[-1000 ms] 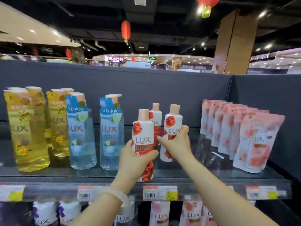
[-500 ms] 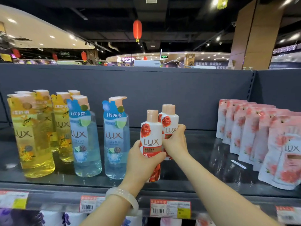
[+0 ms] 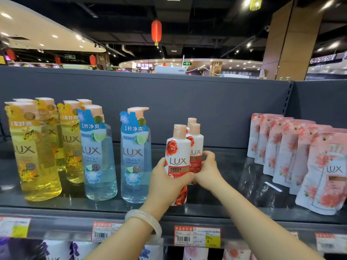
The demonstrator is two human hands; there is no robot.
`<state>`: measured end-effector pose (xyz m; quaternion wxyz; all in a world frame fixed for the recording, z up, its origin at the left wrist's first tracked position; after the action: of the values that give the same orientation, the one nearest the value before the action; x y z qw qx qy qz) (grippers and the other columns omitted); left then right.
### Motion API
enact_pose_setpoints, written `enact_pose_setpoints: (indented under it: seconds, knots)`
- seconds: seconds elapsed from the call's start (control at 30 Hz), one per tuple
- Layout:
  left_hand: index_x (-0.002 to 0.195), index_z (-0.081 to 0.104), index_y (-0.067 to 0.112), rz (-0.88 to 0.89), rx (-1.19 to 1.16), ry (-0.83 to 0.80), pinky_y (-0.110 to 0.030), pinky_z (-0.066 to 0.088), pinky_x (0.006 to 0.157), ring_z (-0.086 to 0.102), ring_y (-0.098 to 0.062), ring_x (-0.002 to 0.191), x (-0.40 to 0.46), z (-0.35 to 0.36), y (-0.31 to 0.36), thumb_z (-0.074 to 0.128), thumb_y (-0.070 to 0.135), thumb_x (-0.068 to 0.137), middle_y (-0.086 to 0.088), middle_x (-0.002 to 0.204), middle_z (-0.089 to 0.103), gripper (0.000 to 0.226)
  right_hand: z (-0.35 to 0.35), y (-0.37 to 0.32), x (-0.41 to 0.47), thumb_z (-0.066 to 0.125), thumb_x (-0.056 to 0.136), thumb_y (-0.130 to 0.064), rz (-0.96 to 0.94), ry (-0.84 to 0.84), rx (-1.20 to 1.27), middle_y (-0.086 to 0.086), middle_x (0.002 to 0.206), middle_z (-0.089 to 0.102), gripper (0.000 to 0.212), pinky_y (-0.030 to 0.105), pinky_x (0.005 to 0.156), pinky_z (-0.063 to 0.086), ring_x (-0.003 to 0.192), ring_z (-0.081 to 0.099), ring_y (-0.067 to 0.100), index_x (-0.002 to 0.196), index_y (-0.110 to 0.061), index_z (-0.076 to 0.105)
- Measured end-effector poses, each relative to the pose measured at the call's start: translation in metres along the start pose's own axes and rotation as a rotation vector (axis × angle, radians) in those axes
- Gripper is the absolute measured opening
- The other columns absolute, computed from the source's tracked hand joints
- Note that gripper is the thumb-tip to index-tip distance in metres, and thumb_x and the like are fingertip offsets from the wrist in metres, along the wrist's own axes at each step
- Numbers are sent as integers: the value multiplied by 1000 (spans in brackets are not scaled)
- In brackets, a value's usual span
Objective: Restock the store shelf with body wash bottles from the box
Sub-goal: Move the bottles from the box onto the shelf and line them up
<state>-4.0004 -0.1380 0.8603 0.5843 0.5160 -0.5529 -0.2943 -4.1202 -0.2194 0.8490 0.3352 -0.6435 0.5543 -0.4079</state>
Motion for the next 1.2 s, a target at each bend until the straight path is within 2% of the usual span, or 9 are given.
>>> enact_pose_setpoints:
  seconds: [0.07,0.17,0.3,0.4,0.47,0.67,0.77,1.03,1.2]
  knots:
    - [99,50,35,4,-16,-24,-10,44,62,60,0,87,1,6,2,79,18,71,18,92,61,43,-11,5,-6,84,64,-20,49,-64,-67,9,138,39,103,47,98,49,122,50,26,141,-24,16]
    - [93,49,38,12,-23,-62,-11,43,65,61,-2,90,4,18,2,78,18,72,17,94,62,41,-22,9,-12,78,72,-14,57,-88,-118,8,139,42,89,43,99,48,122,51,25,142,-18,23]
    - [108,47,34,-20,-9,-131,-14,46,72,59,-4,94,7,27,0,76,21,74,14,103,61,47,-29,13,-16,74,77,-12,55,-86,-137,6,134,46,77,35,93,50,115,54,21,140,-16,28]
    - [118,47,28,-74,-6,-169,-29,51,90,60,-13,105,9,27,-5,76,22,75,6,112,62,52,-30,15,-19,75,77,-17,56,-72,-134,5,130,49,75,34,93,51,113,55,21,138,-15,31]
    - [120,46,27,-97,4,-190,-34,49,95,59,-14,107,10,25,-7,75,22,76,4,115,61,52,-31,15,-19,75,77,-19,55,-73,-132,4,128,50,74,32,91,50,113,55,20,137,-15,33]
    - [125,39,26,-109,111,-294,-31,47,95,55,-13,111,12,20,-7,75,25,75,4,120,56,62,-31,11,-18,73,79,-13,43,-65,-156,5,129,51,67,30,89,48,104,51,14,136,-15,36]
    - [121,37,26,-184,145,-315,-34,49,94,56,-12,108,11,12,-11,79,25,71,6,117,56,66,-32,8,-16,73,79,-14,42,-54,-165,5,127,51,64,32,90,48,104,52,16,133,-16,38]
    - [110,47,28,-183,218,-307,-39,50,97,61,-12,104,7,1,-18,78,23,72,6,113,62,49,-37,10,-19,70,81,-9,39,-45,-173,5,127,53,56,35,94,50,111,55,19,130,-14,43]
    - [110,46,29,-170,242,-326,-34,48,93,58,-8,98,8,11,-13,77,24,74,11,107,60,48,-39,8,-20,68,83,-10,41,-44,-183,6,128,53,54,32,88,50,111,56,20,130,-15,43]
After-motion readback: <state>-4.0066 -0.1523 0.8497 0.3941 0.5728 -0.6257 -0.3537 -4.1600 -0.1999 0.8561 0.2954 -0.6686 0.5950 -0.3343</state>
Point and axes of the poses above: each hand's wrist, its own x-axis towards the middle knuckle, its own z-axis out of the palm, y = z × x, the point moved 1 cm from there along x, towards the middle knuckle
